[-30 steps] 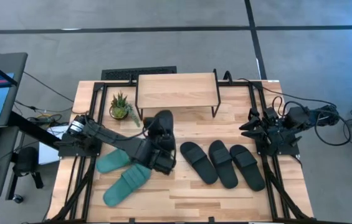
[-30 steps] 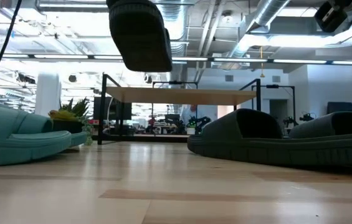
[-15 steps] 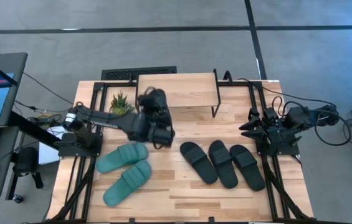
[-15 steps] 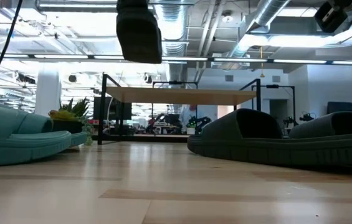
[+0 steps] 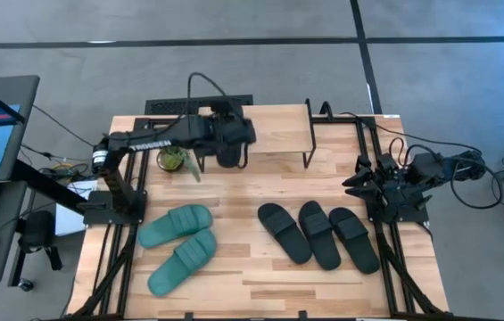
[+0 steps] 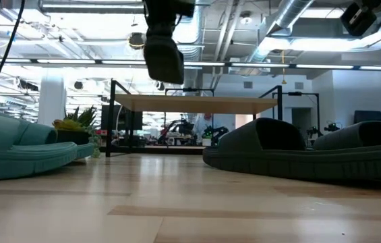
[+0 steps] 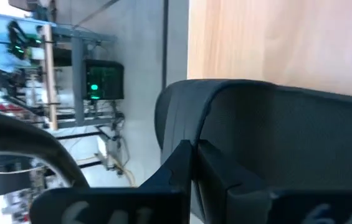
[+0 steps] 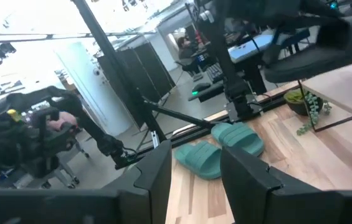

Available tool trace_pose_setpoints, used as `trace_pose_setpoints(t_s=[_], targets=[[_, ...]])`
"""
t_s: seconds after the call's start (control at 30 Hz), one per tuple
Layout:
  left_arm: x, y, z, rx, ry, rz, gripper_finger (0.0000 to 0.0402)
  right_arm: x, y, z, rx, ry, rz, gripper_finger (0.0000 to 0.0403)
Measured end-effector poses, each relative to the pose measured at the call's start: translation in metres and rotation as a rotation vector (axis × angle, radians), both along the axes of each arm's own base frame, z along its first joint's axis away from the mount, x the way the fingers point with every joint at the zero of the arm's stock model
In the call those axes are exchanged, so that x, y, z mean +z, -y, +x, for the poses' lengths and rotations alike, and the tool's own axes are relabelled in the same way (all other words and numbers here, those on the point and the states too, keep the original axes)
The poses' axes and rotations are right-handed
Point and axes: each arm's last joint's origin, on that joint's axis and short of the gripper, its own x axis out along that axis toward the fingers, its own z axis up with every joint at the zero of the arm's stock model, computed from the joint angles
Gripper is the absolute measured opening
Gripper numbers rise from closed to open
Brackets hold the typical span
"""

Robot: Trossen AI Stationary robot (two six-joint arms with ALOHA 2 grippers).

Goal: Pick and place slides into the shelf
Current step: Put the black slide on the shelf

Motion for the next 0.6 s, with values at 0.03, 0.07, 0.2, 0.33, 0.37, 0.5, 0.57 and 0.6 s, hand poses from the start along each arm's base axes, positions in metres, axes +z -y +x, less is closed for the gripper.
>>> trace_pose_setpoints(t_s=[0.03,0.07,0.2,0.33,0.37,0.5,0.57,0.6], targets=[[0.0,-0.006,-0.001,0.009,-0.002,0.003,0.0,0.0,0.0,0.0,-0.013,0.005,0.002,0.0124],[0.001,-0.012,-0.002,0.017,-0.007,0.007,0.0,0.001,0.001,0.0,-0.029,0.008,0.004,0.0124],[0.0,-0.033,-0.006,0.022,0.007,-0.05,0.0,0.002,0.002,0.0,-0.08,0.021,0.011,0.0124],[-0.007,-0.048,-0.01,0.043,0.01,-0.074,0.0,0.002,0.003,0.0,-0.116,0.018,0.012,0.0124],[-0.011,-0.051,-0.011,0.045,-0.003,-0.076,0.0,0.002,0.004,0.0,-0.125,0.018,0.012,0.0124],[-0.019,-0.057,-0.015,0.041,-0.028,-0.099,0.0,0.002,0.004,0.0,-0.136,0.017,0.012,0.0124],[-0.025,-0.059,-0.015,0.045,-0.037,-0.106,0.0,0.002,0.004,0.0,-0.153,0.017,0.013,0.0124],[-0.028,-0.059,-0.015,0.045,-0.041,-0.111,0.0,0.002,0.005,0.0,-0.158,0.017,0.013,0.0124]])
